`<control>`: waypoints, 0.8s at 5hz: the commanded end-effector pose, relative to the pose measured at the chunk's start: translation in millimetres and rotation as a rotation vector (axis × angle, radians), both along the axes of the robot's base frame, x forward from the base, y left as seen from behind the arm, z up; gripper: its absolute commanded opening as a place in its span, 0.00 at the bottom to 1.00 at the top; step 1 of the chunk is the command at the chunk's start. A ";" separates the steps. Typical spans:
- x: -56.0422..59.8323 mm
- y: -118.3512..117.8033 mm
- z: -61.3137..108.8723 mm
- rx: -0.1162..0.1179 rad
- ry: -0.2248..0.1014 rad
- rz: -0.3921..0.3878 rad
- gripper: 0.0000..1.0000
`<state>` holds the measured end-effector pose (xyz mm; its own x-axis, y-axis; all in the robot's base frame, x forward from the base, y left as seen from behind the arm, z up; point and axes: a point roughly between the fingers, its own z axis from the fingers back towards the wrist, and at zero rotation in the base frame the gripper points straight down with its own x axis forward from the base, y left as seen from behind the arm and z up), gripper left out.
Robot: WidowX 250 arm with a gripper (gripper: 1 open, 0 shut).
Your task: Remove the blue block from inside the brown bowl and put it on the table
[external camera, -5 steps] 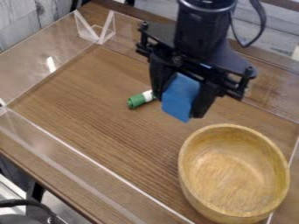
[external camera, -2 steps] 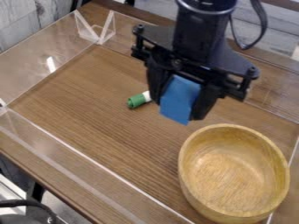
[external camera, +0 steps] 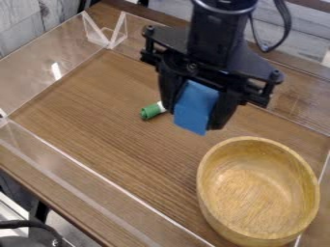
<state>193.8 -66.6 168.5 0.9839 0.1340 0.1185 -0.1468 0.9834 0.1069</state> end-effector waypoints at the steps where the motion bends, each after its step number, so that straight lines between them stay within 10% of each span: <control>1: 0.5 7.0 4.3 -0.004 -0.035 0.014 0.00; 4: 2.5 30.9 -16.2 0.025 -0.023 0.032 0.00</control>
<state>192.6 -36.3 145.2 0.9807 0.1592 0.1134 -0.1744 0.9748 0.1394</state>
